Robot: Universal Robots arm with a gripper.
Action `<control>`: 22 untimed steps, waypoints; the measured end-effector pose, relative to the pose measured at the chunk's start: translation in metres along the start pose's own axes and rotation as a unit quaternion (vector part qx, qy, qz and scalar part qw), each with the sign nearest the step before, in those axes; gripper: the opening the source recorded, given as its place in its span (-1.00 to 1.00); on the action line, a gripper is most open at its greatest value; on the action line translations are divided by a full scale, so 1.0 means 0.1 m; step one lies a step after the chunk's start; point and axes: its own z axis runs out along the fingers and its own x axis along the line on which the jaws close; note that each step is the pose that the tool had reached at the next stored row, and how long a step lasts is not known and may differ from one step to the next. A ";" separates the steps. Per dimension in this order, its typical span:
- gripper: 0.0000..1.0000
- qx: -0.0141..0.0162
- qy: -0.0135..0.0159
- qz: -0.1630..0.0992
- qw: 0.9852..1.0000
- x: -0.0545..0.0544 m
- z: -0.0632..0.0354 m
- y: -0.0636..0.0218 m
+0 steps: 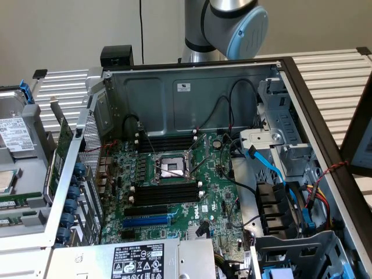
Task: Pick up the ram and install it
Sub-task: 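Pick up the ram and move it above insertion slot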
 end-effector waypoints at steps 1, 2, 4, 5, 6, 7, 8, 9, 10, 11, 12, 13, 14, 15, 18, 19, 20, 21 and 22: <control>-0.79 0.000 0.001 -0.021 1.000 0.00 0.001 0.000; -0.79 0.000 0.001 -0.030 1.000 0.00 0.001 0.000; -0.79 0.000 0.002 -0.040 0.999 0.00 0.001 0.000; -0.79 0.000 0.002 -0.036 0.999 0.00 0.001 0.000; -0.79 0.000 0.001 -0.028 1.000 0.00 0.003 0.000; -0.79 0.000 0.001 -0.020 1.000 0.00 0.006 0.000; -0.79 0.000 0.001 -0.012 1.000 0.00 0.012 0.000; -0.79 0.000 0.000 -0.007 1.000 0.00 0.016 0.001; -0.79 0.000 0.000 -0.003 1.000 0.00 0.021 0.004; -0.79 0.000 0.000 0.001 1.000 0.00 0.028 0.004; -0.79 0.000 -0.001 0.004 1.000 0.00 0.033 0.004; -0.79 0.000 -0.001 0.009 1.000 0.00 0.038 0.004; -0.79 0.000 -0.001 0.013 1.000 0.00 0.043 0.005; -0.79 0.000 -0.001 0.018 1.000 0.00 0.050 0.005; -0.77 0.000 -0.002 0.035 0.999 0.00 0.076 0.005; -0.77 0.000 -0.002 0.040 0.999 0.00 0.091 0.004; -0.65 0.000 -0.003 0.044 0.999 0.00 0.109 0.003; -0.52 0.000 -0.003 0.046 0.999 0.00 0.126 0.003; -0.52 0.000 -0.003 0.049 0.999 0.00 0.146 0.001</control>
